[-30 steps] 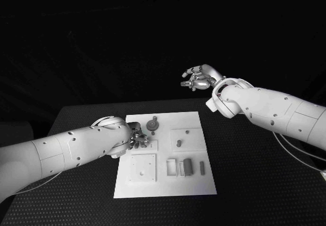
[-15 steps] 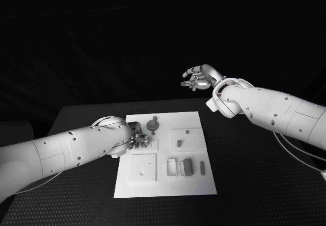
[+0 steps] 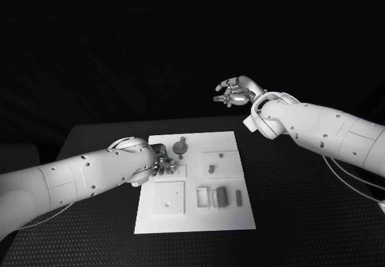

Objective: Assemble the parts on the task board

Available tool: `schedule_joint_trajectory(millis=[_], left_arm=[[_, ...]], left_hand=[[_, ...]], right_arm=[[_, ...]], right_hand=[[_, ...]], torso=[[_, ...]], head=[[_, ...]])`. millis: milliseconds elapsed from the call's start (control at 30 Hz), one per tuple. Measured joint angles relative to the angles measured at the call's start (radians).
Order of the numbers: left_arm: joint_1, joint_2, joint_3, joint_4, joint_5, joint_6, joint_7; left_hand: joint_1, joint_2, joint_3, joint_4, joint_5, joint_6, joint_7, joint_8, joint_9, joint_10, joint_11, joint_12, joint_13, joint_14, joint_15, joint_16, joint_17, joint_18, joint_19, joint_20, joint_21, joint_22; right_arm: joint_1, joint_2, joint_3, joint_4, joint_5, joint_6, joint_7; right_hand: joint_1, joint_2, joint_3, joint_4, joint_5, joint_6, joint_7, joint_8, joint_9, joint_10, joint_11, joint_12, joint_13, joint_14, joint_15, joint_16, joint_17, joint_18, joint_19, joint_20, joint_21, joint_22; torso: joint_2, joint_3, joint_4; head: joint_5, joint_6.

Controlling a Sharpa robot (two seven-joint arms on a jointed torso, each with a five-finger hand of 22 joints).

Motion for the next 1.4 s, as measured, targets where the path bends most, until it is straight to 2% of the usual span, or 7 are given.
schedule_joint_trajectory(millis=[433,567,1100,1233,1333,1367,1400], left_arm=[[-0.001,-0.001,0.000,0.000,-0.016,-0.001,0.002],[-0.002,-0.001,0.000,0.001,-0.024,0.000,0.003],[-0.003,-0.002,0.001,0.004,-0.038,0.000,0.006],[-0.003,-0.003,0.001,0.004,-0.039,0.000,0.006],[-0.004,-0.004,0.000,0.000,-0.042,-0.001,0.006],[-0.004,-0.004,-0.001,-0.002,-0.044,-0.001,0.005],[-0.006,-0.005,-0.003,-0.003,-0.044,-0.001,0.004]], left_hand=[[-0.010,-0.010,0.007,0.001,0.011,0.014,-0.007,-0.005,0.000,0.000,0.000,0.004,-0.006,0.000,0.000,0.015,-0.020,0.000,0.005,-0.005,0.000,0.000],[-0.015,-0.006,0.009,-0.012,-0.016,0.015,-0.009,-0.005,0.000,0.000,0.000,0.004,-0.009,-0.004,0.004,0.020,-0.032,0.000,0.007,-0.007,0.000,0.000],[-0.016,-0.004,0.003,-0.007,-0.024,0.016,-0.009,-0.008,0.003,0.000,0.000,0.008,-0.013,-0.005,0.004,0.027,-0.048,0.000,0.007,-0.007,0.000,0.000],[-0.015,-0.013,-0.023,0.026,-0.036,0.020,-0.013,-0.012,0.006,0.002,-0.002,0.008,-0.017,-0.012,-0.004,0.035,-0.061,0.000,0.011,-0.010,0.000,0.000],[-0.050,-0.035,-0.051,0.043,-0.034,0.042,-0.035,-0.013,0.007,0.000,0.000,0.013,-0.019,-0.034,-0.019,0.044,-0.072,0.000,0.016,-0.016,0.000,0.000],[-0.061,-0.039,-0.061,0.041,-0.031,0.063,-0.049,-0.030,-0.004,-0.022,-0.001,0.013,-0.019,-0.057,-0.033,0.047,-0.074,0.000,0.015,-0.016,0.000,0.000],[-0.068,-0.043,-0.068,0.041,-0.030,0.073,-0.047,-0.028,-0.007,-0.032,-0.007,0.013,-0.020,-0.069,-0.042,0.047,-0.077,0.000,0.014,-0.018,0.000,0.000]], right_arm=[[-0.004,-0.001,0.000,-0.002,0.001,0.001,0.000],[-0.004,-0.001,0.000,-0.002,0.001,0.001,0.000],[-0.006,-0.002,0.000,-0.002,0.001,0.002,0.000],[-0.006,-0.002,0.000,-0.002,0.001,0.002,0.001],[-0.006,-0.001,0.000,-0.003,0.001,0.002,0.001],[-0.006,-0.001,0.000,-0.003,0.001,0.002,0.001],[-0.006,-0.001,0.000,-0.003,0.001,0.002,0.001]], right_hand=[[0.000,0.000,0.000,0.000,0.000,0.000,0.000,0.000,0.000,0.000,0.000,0.000,0.000,0.000,0.000,0.000,0.002,0.000,0.000,0.000,0.000,0.000],[0.000,0.000,0.000,0.000,0.000,-0.001,0.001,0.000,0.000,0.000,0.000,0.000,0.000,0.000,0.000,0.000,0.002,0.000,0.000,0.000,0.000,0.000],[0.000,0.000,0.000,0.000,0.000,0.002,-0.001,0.000,-0.001,0.000,0.000,0.004,-0.002,0.000,0.000,0.000,0.003,0.000,0.000,0.000,0.000,0.001],[0.000,0.000,0.000,0.000,0.000,0.001,-0.001,0.000,-0.001,0.000,0.000,0.004,-0.003,0.000,0.000,-0.001,0.004,0.000,0.000,0.000,0.000,0.001],[0.000,0.000,-0.003,0.003,0.000,0.001,-0.001,0.000,-0.002,0.000,0.000,0.004,-0.004,0.000,0.000,-0.004,0.005,0.000,0.000,0.000,0.000,0.001],[0.000,0.000,-0.003,0.003,0.000,0.001,-0.001,0.000,-0.002,0.000,0.000,0.004,-0.004,0.000,0.000,-0.004,0.005,0.000,0.000,0.000,0.000,0.001],[0.000,0.000,-0.003,0.003,0.000,0.001,-0.001,0.000,-0.002,0.000,0.000,0.004,-0.004,0.000,0.000,-0.004,0.005,0.000,0.000,0.000,0.000,0.001]], torso=[[0.000,-0.0006,0.0002],[0.000,-0.0005,0.0002],[0.000,-0.0003,-0.0001],[0.000,-0.0001,-0.0002],[0.000,-0.0001,-0.0002],[0.000,-0.0001,-0.0002],[0.000,-0.0001,-0.0002]], head=[[0.000,-0.003],[0.000,-0.003],[0.000,-0.005],[0.000,-0.005],[0.001,-0.005],[0.001,-0.005],[0.001,-0.005]])
